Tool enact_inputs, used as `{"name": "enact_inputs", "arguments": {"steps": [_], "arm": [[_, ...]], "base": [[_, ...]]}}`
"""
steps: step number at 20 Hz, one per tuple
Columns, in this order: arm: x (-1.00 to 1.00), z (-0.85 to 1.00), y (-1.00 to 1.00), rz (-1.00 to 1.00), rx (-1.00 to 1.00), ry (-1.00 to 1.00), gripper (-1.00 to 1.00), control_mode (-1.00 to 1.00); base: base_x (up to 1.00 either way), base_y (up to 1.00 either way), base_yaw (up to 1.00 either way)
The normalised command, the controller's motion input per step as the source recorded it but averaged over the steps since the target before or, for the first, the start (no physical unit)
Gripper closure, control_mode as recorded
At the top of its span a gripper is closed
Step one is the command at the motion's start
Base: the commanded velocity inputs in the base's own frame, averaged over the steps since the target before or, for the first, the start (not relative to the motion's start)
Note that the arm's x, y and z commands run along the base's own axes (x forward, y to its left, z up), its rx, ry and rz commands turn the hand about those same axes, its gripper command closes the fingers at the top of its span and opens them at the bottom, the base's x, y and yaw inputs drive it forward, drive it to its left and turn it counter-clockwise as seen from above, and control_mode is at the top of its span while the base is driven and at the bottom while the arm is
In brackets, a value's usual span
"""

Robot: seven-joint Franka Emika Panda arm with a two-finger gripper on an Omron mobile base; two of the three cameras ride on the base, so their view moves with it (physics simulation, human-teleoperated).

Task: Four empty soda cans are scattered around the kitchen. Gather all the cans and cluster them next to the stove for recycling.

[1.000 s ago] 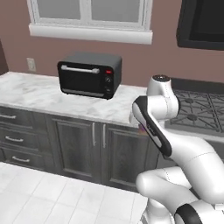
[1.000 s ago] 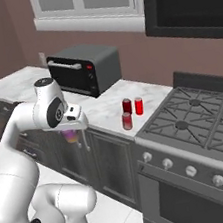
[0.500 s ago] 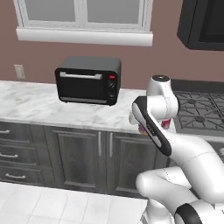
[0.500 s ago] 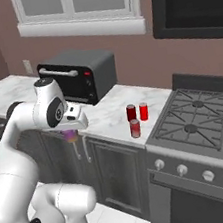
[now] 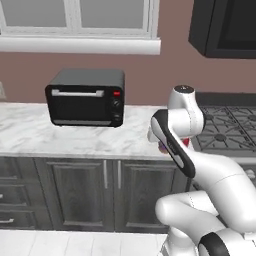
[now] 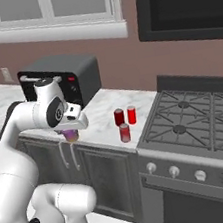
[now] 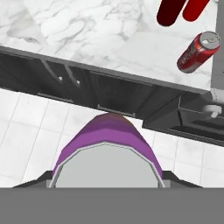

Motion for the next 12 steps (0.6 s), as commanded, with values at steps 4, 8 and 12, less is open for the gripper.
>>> {"name": "enact_inputs", "arguments": {"steps": [4, 8, 12], "arm": [[0.00, 0.00, 0.00, 0.00, 0.00, 0.00, 1.00, 1.00], [0.00, 0.00, 0.00, 0.00, 0.00, 0.00, 1.00, 1.00], [0.00, 0.00, 0.00, 0.00, 0.00, 0.00, 1.00, 1.00]], "base": [[0.50, 0.07, -0.25], [0.49, 0.26, -0.24], [0.42, 0.31, -0.23]]}}
